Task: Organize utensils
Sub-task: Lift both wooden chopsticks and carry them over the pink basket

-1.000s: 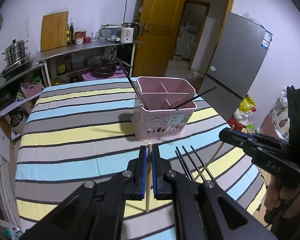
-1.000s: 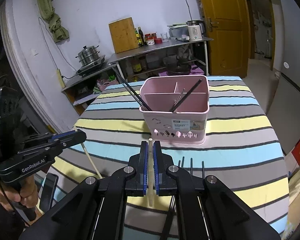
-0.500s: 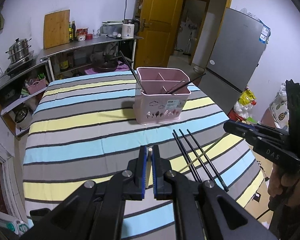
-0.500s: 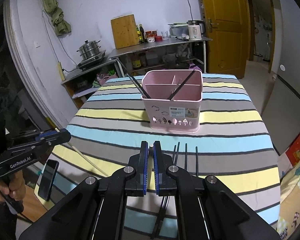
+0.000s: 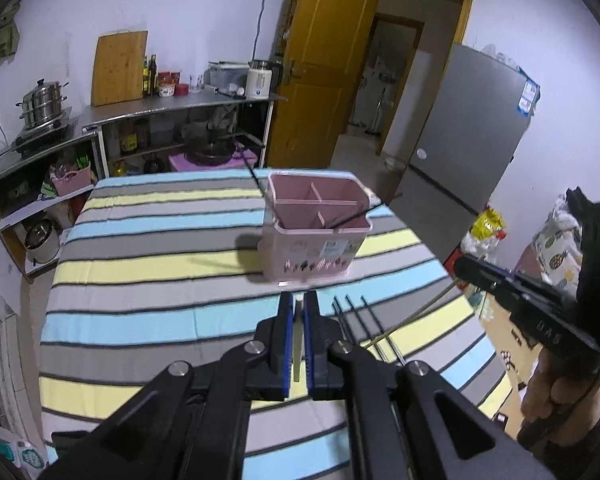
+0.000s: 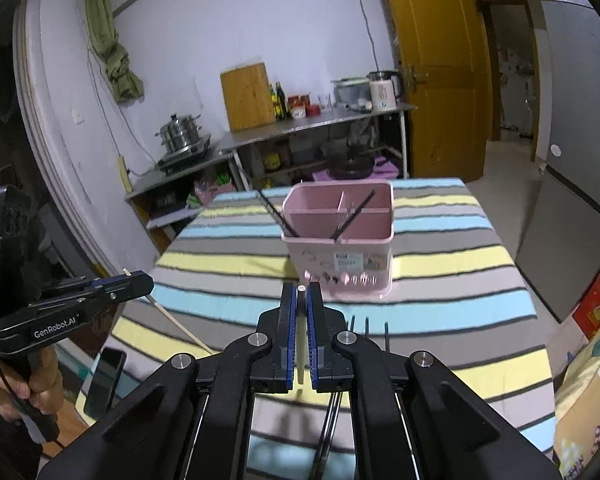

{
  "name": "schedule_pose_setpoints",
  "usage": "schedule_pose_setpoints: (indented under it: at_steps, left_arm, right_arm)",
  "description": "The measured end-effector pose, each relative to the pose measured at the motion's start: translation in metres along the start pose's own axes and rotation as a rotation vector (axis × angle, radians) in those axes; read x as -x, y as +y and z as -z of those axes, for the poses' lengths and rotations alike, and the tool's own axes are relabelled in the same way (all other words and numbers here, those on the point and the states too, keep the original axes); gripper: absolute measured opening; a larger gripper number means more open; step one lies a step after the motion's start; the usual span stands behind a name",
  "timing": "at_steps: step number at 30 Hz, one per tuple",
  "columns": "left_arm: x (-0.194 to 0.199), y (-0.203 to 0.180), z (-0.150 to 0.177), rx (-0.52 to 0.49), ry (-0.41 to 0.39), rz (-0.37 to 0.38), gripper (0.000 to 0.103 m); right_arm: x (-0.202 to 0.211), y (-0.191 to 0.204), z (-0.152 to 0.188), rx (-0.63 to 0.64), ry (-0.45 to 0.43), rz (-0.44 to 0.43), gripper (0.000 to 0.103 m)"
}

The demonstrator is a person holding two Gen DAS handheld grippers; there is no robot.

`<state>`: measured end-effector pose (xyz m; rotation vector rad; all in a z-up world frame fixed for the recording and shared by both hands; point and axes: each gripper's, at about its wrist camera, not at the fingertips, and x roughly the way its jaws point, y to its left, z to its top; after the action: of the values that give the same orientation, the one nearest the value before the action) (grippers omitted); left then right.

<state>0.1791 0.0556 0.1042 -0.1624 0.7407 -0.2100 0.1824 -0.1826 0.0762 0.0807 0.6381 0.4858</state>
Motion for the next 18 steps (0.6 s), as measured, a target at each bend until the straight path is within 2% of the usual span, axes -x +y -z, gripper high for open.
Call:
schedule_pose_setpoints:
  at_steps: [8,18]
  left_arm:
    - [-0.009,-0.002,-0.029,0.027,-0.048,0.032,0.005]
    - [-0.015,-0.002,-0.074,0.038,-0.122,0.039,0.005]
  right_arm:
    - [-0.002,-0.008,-0.022,-0.036,-0.072,0.001,0.005]
    - [-0.003,-0.013,-0.067,-0.052,-0.169,0.012,0.005]
